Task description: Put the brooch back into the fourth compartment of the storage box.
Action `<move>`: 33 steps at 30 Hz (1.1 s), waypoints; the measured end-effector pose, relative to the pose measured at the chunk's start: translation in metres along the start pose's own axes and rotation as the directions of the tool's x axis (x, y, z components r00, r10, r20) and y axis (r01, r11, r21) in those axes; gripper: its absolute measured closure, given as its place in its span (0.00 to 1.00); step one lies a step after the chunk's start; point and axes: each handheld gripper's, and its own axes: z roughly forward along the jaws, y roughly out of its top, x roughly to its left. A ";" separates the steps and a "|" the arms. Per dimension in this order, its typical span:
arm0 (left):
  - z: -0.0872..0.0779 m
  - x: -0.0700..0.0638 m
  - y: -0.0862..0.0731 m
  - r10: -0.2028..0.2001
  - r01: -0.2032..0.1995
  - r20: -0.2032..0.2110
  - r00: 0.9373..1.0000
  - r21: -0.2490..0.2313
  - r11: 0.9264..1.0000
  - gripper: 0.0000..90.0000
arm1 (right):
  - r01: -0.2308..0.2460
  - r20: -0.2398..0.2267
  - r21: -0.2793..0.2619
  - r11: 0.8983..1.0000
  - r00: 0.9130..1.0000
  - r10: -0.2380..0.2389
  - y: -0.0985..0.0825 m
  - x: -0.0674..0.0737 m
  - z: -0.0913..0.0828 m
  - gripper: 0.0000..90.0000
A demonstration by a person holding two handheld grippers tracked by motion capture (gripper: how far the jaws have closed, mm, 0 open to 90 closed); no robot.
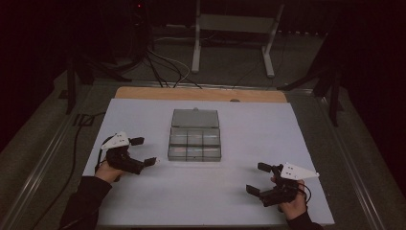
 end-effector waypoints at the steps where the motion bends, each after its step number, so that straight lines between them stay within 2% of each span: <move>1: 0.002 0.000 -0.001 0.000 0.000 -0.003 1.000 0.014 1.000 0.03 | -0.001 -0.001 0.000 1.000 1.000 0.001 0.000 0.000 0.000 0.00; 3: 0.007 -0.001 -0.003 -0.007 0.006 0.003 1.000 0.046 0.999 0.04 | -0.003 -0.001 -0.001 1.000 1.000 0.003 0.000 0.000 0.000 0.00; 5: 0.011 -0.001 -0.005 -0.004 0.005 -0.015 1.000 0.080 0.997 0.05 | 0.001 -0.001 0.000 1.000 1.000 -0.001 0.000 0.000 0.000 0.00; 10: 0.014 -0.001 -0.008 -0.010 0.016 -0.053 0.999 0.113 0.993 0.12 | 0.002 -0.001 0.002 1.000 1.000 -0.002 0.000 0.000 0.000 0.00; 11: 0.014 -0.001 -0.008 -0.011 0.019 -0.071 0.997 0.118 0.993 0.16 | 0.002 -0.002 0.002 1.000 1.000 -0.002 0.000 0.000 0.000 0.00; 12: 0.014 -0.001 -0.009 -0.018 0.026 -0.073 0.997 0.118 0.993 0.19 | 0.002 -0.001 0.002 1.000 1.000 -0.002 0.000 0.000 0.000 0.00; 15: 0.014 0.000 -0.011 -0.017 0.029 -0.082 0.996 0.145 0.989 0.21 | 0.003 0.000 0.005 1.000 1.000 -0.003 0.000 0.000 0.000 0.00; 19: 0.017 0.001 -0.015 -0.020 0.040 -0.108 0.994 0.190 0.981 0.30 | 0.000 0.000 0.005 1.000 1.000 0.000 0.000 0.000 0.000 0.00; 24: 0.019 0.001 -0.019 -0.026 0.049 -0.101 0.995 0.239 0.970 0.41 | -0.002 0.000 0.006 1.000 1.000 0.002 0.000 -0.001 0.000 0.00; 27: 0.021 0.000 -0.021 -0.008 0.033 -0.092 0.996 0.267 0.963 0.49 | 0.003 0.001 0.007 1.000 1.000 -0.003 0.000 0.000 -0.001 0.00; 33: 0.024 -0.001 -0.021 -0.006 0.029 -0.082 0.997 0.274 0.961 0.62 | 0.002 -0.002 0.010 1.000 1.000 -0.002 0.000 0.000 0.000 0.00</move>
